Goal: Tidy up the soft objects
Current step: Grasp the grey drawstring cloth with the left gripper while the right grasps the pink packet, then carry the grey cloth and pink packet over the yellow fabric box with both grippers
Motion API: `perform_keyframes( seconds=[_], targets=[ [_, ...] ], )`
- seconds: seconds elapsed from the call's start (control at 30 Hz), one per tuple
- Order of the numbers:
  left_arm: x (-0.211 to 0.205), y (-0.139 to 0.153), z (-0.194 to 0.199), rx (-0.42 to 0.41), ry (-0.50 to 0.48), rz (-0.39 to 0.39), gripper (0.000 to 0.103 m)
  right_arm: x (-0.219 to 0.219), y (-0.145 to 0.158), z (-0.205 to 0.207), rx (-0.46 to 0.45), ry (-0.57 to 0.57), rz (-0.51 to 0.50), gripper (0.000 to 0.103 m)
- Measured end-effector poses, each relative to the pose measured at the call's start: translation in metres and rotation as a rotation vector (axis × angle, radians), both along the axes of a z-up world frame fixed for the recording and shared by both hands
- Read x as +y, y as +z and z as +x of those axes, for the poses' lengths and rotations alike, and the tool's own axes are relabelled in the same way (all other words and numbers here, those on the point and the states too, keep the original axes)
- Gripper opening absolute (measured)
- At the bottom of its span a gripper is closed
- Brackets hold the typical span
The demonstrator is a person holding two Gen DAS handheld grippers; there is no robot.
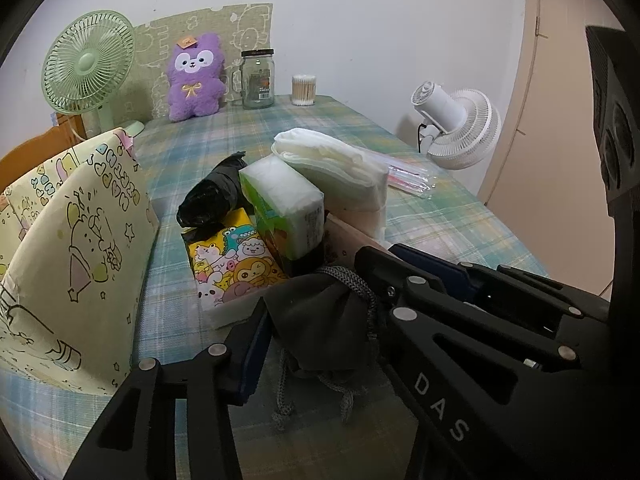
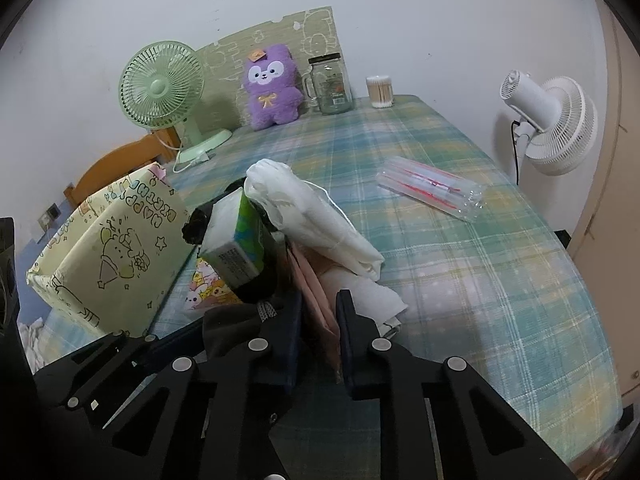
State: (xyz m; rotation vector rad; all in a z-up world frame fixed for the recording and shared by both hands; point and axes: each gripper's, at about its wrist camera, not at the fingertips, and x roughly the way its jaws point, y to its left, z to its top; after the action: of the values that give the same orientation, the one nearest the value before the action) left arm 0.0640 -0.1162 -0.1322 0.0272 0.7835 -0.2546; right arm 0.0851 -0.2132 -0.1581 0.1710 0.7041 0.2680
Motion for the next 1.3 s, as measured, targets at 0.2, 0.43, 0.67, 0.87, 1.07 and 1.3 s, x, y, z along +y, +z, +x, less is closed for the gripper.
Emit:
perform_keyframes(
  seconds=[0.2, 0.43, 0.67, 0.87, 1.07, 1.3],
  targets=[
    [0.0, 0.004, -0.008, -0.019, -0.002, 0.004, 0.05, -0.001, 0.005, -0.011, -0.011, -0.018, -0.011, 0.016],
    [0.001, 0.012, -0.019, -0.044, -0.004, -0.005, 0.049, -0.003, 0.016, -0.027, -0.045, -0.043, -0.022, 0.014],
    [-0.001, 0.025, -0.028, -0.075, -0.01, -0.009, 0.049, -0.006, 0.03, -0.041, -0.075, -0.067, -0.017, 0.013],
    [-0.001, 0.037, -0.033, -0.086, -0.025, -0.023, 0.049, -0.008, 0.045, -0.047, -0.099, -0.09, -0.019, 0.013],
    [0.0, 0.05, -0.031, -0.084, -0.022, -0.034, 0.049, -0.008, 0.061, -0.05, -0.121, -0.115, -0.024, 0.013],
    [0.004, 0.064, -0.029, -0.091, -0.016, -0.047, 0.049, -0.007, 0.078, -0.053, -0.143, -0.128, -0.029, 0.013]
  ],
)
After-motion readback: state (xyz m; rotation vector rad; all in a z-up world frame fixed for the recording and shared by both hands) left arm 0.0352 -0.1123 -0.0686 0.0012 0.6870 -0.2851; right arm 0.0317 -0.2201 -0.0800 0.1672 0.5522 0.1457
